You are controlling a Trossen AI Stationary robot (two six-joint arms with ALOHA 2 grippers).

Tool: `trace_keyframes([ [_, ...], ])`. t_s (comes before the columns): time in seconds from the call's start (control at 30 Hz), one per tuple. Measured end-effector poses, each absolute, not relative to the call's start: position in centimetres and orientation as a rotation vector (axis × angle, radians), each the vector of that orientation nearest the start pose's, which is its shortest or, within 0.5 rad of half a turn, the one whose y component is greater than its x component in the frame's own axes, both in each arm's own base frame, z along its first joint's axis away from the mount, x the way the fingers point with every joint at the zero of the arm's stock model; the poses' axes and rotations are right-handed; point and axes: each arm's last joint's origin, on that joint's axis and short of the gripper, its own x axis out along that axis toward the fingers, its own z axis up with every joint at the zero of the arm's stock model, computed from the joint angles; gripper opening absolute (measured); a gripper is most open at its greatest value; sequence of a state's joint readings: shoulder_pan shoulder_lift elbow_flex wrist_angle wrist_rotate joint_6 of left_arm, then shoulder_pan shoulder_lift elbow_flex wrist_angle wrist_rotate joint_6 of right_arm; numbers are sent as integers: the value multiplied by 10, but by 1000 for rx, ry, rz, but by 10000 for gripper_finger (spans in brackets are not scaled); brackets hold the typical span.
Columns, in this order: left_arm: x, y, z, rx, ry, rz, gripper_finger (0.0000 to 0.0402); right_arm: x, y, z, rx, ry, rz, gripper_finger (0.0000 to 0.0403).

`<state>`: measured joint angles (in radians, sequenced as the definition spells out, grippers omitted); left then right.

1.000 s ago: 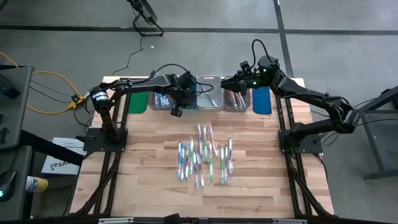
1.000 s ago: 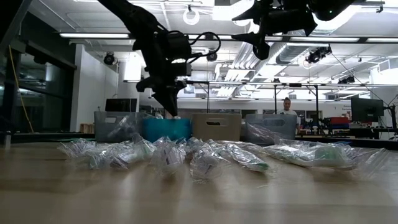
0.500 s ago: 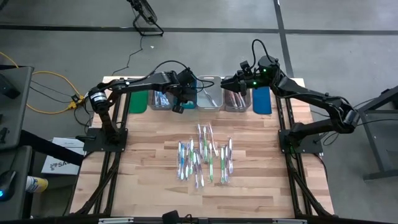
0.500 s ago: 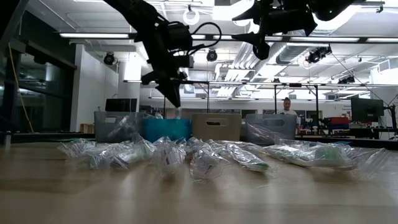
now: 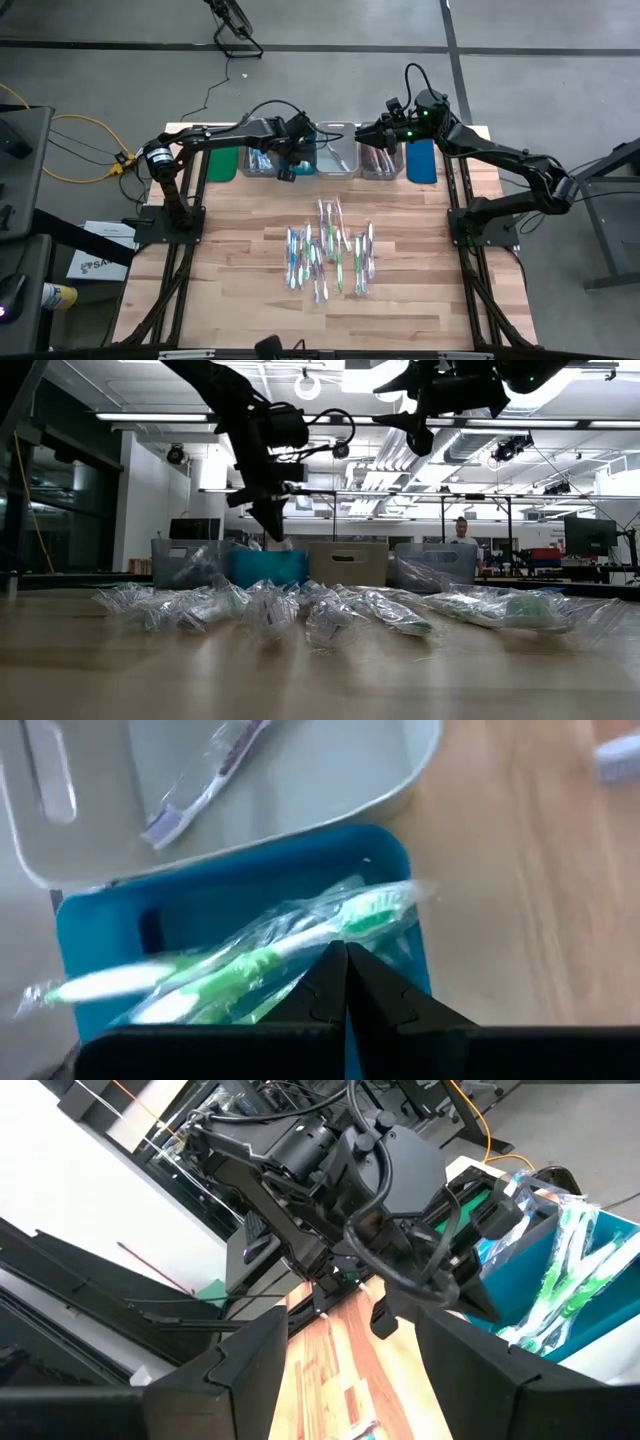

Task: Pick & Place Toothbrushes
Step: Put the green toothbrush into the blue bin

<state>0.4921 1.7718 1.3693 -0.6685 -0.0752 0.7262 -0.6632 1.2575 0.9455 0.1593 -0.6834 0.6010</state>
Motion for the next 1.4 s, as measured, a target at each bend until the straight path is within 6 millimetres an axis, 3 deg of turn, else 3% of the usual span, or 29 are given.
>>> trace_keyframes([
  [0.2, 316, 191, 239, 325, 1163, 217, 1, 231, -158, 323, 697, 124, -17, 215],
  [0.33, 310, 197, 238, 466, 1201, 95, 9, 231, -157, 321, 703, 137, -20, 215],
  [0.43, 307, 203, 238, 620, 1209, -4, 41, 231, -157, 320, 696, 147, -21, 215],
  [0.67, 316, 208, 228, 981, 1173, -249, 160, 231, -157, 319, 694, 154, -23, 215],
  [0.83, 323, 210, 211, 1053, 1190, -339, 189, 231, -157, 319, 697, 158, -23, 215],
  [1.1, 330, 216, 206, 1094, 1182, -283, 173, 231, -157, 318, 701, 162, -25, 215],
  [1.4, 329, 216, 211, 1082, 1184, -257, 31, 231, -157, 318, 701, 163, -25, 215],
])
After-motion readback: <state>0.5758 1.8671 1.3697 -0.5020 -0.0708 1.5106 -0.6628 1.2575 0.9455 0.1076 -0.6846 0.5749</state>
